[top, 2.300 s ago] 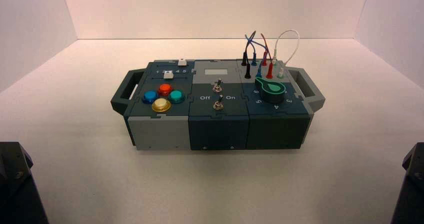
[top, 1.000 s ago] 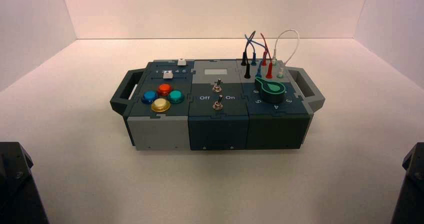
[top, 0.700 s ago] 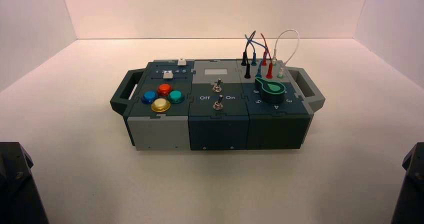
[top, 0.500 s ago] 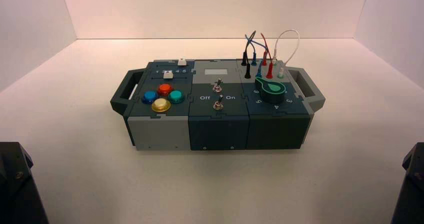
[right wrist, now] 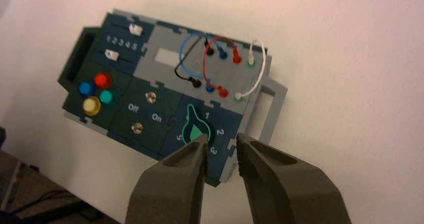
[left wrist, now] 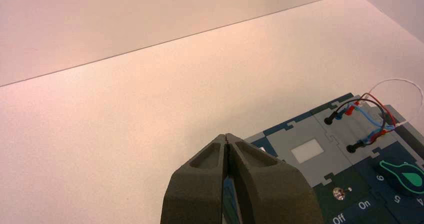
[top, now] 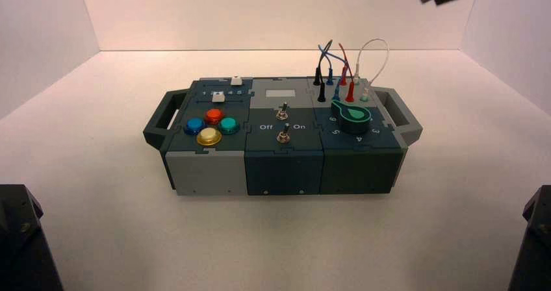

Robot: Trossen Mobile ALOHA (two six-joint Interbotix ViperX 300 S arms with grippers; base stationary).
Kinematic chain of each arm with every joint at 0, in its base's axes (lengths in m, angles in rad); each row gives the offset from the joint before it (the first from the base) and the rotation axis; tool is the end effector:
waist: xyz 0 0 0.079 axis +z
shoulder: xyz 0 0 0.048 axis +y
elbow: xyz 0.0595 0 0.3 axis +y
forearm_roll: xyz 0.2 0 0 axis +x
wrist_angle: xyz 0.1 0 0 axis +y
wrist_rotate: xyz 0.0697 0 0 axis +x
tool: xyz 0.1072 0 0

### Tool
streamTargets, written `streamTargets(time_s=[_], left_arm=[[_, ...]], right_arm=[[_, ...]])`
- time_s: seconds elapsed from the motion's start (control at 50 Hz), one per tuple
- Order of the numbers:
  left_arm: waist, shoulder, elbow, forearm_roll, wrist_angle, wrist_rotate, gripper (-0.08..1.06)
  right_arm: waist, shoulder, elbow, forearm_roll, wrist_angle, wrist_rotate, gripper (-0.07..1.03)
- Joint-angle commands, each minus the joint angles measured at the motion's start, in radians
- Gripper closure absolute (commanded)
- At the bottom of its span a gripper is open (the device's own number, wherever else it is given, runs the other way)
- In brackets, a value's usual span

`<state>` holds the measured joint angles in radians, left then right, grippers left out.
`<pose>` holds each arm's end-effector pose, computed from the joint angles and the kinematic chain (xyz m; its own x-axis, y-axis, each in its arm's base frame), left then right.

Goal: Pull the red wire.

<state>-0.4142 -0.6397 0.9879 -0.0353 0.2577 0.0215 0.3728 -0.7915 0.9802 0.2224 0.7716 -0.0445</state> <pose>0.2704 -0.1206 0.2001 0.7489 -0.3391 -0.5694 0.4026 0.9152 -0.0155 0.1997 0.1073 0.1819 0.4809 0.3532 -0.8025 -0.3528 0.9159 0.1917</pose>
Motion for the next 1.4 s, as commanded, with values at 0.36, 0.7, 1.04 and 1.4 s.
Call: streamTargets(time_s=[0.36,0.7,1.04,1.4], left_arm=[[-0.029,0.018,-0.035,-0.002,-0.003,0.003,1.01],[-0.031,0.021,-0.037,-0.002,-0.002,0.002,1.01],[-0.031,0.023,-0.038,0.000,-0.003,0.003,1.01],[-0.031,0.018,-0.038,0.000,-0.003,0.003,1.01]], right_arm=[[0.083,0.219,-0.064,0.021,-0.023,-0.008,0.61],[0.094,0.380,-0.092,0.020,-0.052,-0.040,0.54],[0.094,0.505,-0.147,0.015,-0.077,-0.060,0.53],[0.094,0.617,-0.202,0.011,-0.083,-0.061,0.53]])
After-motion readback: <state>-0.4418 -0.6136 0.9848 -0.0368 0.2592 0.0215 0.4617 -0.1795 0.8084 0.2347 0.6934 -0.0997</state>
